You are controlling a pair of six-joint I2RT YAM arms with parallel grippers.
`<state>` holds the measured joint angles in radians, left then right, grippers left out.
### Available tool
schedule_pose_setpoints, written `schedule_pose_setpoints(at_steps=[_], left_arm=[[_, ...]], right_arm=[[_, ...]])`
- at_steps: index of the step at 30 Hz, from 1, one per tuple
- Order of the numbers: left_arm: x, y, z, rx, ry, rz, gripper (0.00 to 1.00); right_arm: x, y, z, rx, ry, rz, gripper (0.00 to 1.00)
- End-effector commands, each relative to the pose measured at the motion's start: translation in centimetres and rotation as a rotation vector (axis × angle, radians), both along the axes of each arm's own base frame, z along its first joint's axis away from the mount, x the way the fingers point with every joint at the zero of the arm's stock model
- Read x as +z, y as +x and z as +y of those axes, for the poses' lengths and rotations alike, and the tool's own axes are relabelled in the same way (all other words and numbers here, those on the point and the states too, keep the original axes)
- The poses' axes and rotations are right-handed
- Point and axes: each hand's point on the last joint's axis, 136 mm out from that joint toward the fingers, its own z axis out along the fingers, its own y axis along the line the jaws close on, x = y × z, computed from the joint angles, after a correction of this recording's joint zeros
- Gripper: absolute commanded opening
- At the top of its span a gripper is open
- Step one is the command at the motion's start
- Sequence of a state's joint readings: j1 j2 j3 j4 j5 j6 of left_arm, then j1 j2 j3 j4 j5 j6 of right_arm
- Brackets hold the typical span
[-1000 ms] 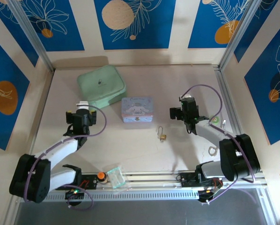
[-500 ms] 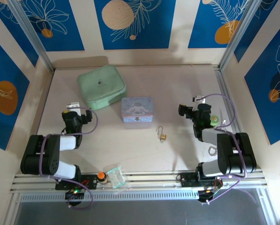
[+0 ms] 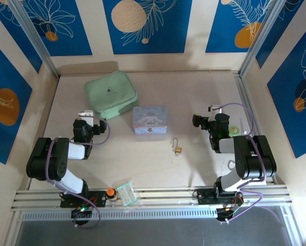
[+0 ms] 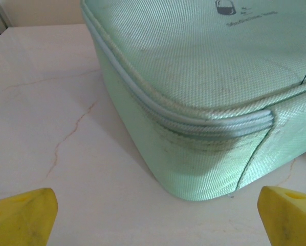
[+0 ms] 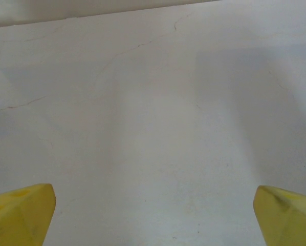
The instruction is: Unlock a padlock with a key
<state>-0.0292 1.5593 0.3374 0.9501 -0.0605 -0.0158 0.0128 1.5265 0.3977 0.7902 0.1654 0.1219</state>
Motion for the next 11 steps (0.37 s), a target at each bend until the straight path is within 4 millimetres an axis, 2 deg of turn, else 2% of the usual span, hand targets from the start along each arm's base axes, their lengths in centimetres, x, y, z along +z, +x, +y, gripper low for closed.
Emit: schedule_pose_setpoints(at_steps=[1, 11], left_arm=[[1.11, 0.77, -0.34, -0.009, 0.024, -0.039, 1.0], [1.08, 0.7, -0.56, -0.02, 0.027, -0.037, 1.0]], right_arm=[[1.47, 0.69, 0.35, 0.023, -0.008, -0.054, 0.99], [1.48, 0.72, 0.45, 0.033, -0.004, -0.051, 0.99]])
